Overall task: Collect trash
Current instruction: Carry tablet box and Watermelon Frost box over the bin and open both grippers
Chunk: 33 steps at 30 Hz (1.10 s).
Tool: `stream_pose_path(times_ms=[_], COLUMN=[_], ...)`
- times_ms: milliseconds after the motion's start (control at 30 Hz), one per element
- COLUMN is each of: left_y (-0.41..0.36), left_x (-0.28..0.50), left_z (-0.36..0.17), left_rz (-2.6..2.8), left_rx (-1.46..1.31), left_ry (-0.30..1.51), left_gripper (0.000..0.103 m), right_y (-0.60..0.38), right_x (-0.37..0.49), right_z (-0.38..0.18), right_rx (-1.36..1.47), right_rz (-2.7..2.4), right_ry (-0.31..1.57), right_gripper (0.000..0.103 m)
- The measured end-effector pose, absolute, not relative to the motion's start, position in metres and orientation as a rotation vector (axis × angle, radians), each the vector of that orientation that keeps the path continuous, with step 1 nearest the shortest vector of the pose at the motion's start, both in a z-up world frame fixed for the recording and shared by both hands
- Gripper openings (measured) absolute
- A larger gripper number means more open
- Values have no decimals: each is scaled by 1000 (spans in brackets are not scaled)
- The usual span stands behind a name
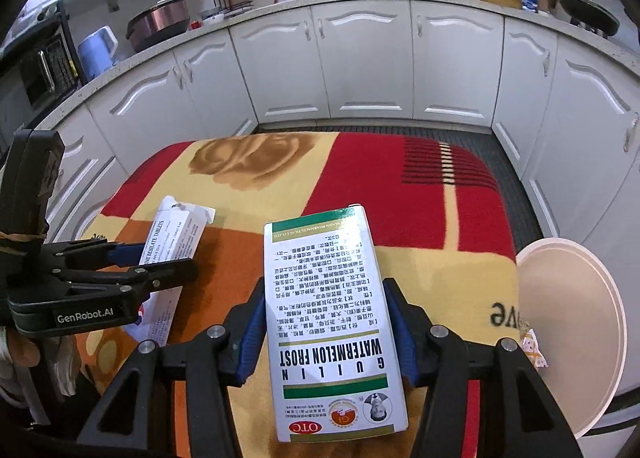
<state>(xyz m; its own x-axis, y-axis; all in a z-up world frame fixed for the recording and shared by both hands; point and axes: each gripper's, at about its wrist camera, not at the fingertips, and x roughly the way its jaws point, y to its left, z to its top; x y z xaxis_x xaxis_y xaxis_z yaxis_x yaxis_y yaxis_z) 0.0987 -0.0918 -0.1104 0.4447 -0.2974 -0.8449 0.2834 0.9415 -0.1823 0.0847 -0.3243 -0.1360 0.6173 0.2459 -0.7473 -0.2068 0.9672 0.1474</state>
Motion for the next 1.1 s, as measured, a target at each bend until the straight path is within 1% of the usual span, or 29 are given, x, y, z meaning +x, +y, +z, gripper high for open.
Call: stream_pose_path(times_ms=[800,1100], left_y=[-166,-230], left_x=[107,116], left_z=[-91,-84], left_rz=[-512,-659], left_rx=[2,-28], left_ry=[1017,1018], left_gripper=[48,48], right_y=[-395,-462], right_x=[71,57], right_z=[-134,-129], right_rx=[115,145], right_rz=[103,-51], right_ry=[851,835], right_gripper=[53,53])
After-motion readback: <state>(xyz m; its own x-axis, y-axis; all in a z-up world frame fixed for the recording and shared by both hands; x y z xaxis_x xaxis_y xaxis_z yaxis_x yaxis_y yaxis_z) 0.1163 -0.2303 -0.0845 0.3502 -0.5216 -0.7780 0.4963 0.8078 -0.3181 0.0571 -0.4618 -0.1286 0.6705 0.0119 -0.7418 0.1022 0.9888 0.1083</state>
